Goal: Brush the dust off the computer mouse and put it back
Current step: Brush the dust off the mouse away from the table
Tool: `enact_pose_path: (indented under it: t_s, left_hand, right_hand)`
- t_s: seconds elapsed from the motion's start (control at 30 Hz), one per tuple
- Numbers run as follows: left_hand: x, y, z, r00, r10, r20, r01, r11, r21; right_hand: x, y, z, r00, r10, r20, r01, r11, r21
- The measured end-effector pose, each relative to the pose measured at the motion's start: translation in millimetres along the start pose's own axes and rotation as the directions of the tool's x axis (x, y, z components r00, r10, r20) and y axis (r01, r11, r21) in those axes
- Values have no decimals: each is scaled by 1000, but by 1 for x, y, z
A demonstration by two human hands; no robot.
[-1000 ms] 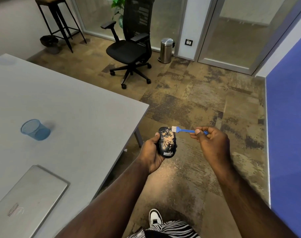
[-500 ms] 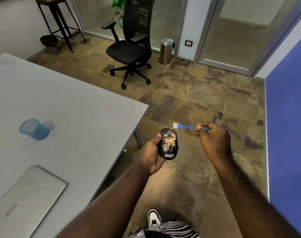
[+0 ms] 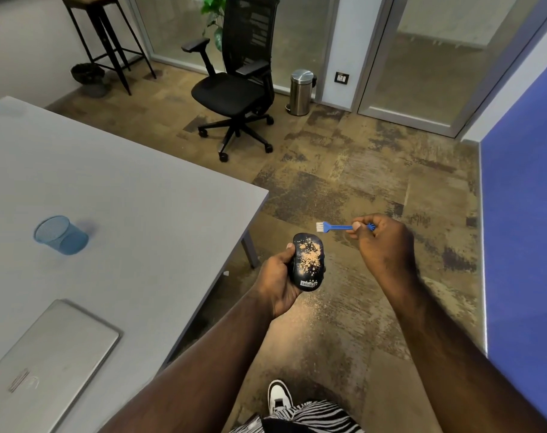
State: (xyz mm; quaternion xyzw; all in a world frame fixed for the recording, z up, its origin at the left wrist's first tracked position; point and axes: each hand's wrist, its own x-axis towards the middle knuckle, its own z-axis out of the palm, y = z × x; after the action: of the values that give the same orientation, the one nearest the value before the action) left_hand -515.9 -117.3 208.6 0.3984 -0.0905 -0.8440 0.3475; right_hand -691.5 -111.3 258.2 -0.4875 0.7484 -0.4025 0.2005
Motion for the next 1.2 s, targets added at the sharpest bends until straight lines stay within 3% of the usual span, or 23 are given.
enact_pose_path:
  t_s: [0.1,0.23,0.37,0.57,0.7,0.83,0.97,1.1,1.2]
  left_hand:
    - [-1,-1,0,1000,9,1,-9,1000,6]
    - [-2,0,-1,1000,-4,-9,4,1000,2]
    - [-3,0,0,1000,-3,0,3,1000,-3]
    - [-3,2,0,1000,3,8,-3,1000,-8]
    - [-2,3,1,1000,7,2,-7,1000,-17]
    - [-3,3,1,1000,4,9,-4,1000,-12]
    - [-3,5,2,1000,8,8,-8,1000,-11]
    - [-2,5,1,1000,13,12,-13,1000,-19]
    - [1,6,1,1000,12,16,-12,1000,-29]
  right_hand:
    - [-2,-1,1,997,-31,66,29,999,17]
    - [0,1,-3,999,-9,31,9,1000,4]
    - [-3,0,-5,996,-30,86,31,999,-8]
    - [-6,3,-15,996,-24,82,20,999,50]
    - [-8,5,-19,1000,5,12,-4,997,-71]
    - [-11,7,-20,999,-49,19,49,999,-10]
    - [-12,9,-19,1000,-17,6,18,998,-61]
    - [-14,8,-21,998,-57,4,57,998,37]
    - [-14,9,-18,998,-50,30,51,997,-54]
